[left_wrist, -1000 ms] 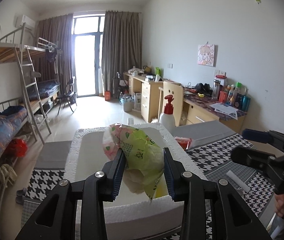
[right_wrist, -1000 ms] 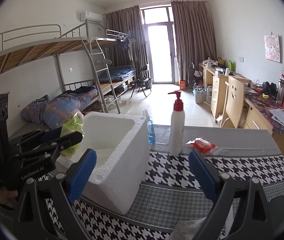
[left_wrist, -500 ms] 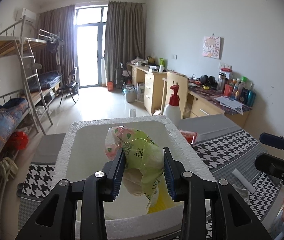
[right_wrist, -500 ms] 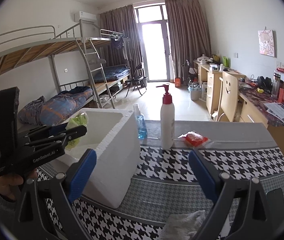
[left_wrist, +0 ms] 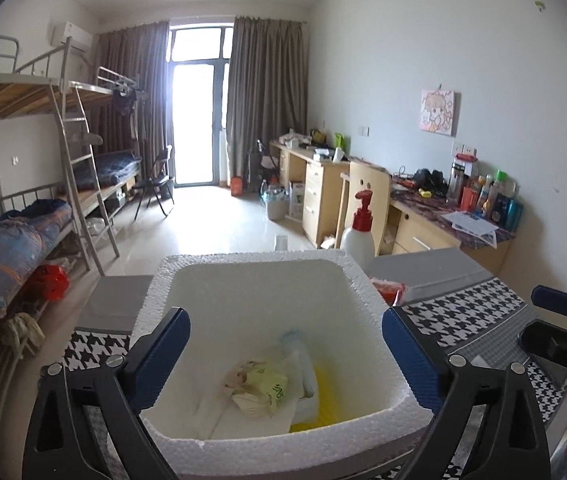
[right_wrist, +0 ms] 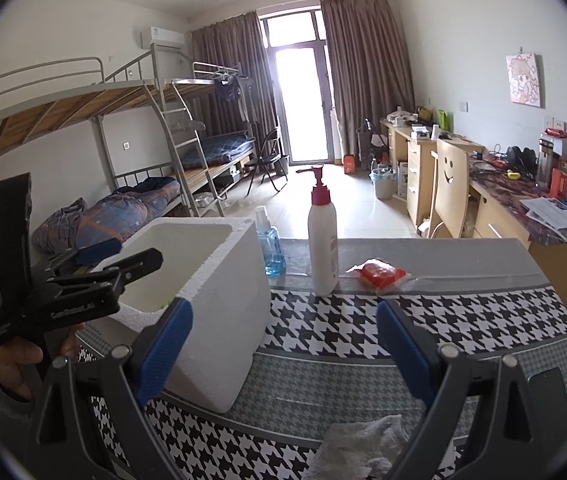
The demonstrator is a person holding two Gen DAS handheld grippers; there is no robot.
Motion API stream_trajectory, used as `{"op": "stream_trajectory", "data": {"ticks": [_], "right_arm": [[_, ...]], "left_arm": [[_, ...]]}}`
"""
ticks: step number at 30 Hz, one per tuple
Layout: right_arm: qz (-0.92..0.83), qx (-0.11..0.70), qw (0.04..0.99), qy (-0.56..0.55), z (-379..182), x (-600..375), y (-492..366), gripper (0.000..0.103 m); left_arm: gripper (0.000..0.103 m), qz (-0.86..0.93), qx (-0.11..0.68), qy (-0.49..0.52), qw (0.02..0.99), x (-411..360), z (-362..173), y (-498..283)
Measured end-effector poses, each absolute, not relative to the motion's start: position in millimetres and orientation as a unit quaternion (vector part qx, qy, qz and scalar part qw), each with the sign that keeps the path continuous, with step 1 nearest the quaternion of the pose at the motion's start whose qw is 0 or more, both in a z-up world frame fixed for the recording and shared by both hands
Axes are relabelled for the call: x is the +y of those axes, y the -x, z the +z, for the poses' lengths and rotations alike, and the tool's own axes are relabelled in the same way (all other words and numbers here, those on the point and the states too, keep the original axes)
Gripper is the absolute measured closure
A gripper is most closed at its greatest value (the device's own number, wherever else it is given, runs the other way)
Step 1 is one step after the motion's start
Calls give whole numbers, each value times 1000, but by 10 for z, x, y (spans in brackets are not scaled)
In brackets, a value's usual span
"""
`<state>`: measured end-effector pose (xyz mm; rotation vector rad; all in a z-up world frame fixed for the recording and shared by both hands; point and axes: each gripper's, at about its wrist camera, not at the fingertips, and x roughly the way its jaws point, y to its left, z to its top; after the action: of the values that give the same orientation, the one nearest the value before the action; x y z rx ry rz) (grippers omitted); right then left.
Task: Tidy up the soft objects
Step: 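Withdraw both grippers from the box back over the table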
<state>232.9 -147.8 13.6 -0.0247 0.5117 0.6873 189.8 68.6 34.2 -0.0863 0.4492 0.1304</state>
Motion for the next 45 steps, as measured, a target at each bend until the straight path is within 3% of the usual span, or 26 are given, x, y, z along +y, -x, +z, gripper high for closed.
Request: {"op": "stream_trajectory", "data": {"ticks": [5,45], "right_arm": [[332,242,911,17,162,-1504,-2278,8],[314,201,928,13,371,-1848,-1728,8]], "left_arm": [[1,69,212,44,974,663,368,-1799],[1,15,167,10,986,116,634,-1125]]}}
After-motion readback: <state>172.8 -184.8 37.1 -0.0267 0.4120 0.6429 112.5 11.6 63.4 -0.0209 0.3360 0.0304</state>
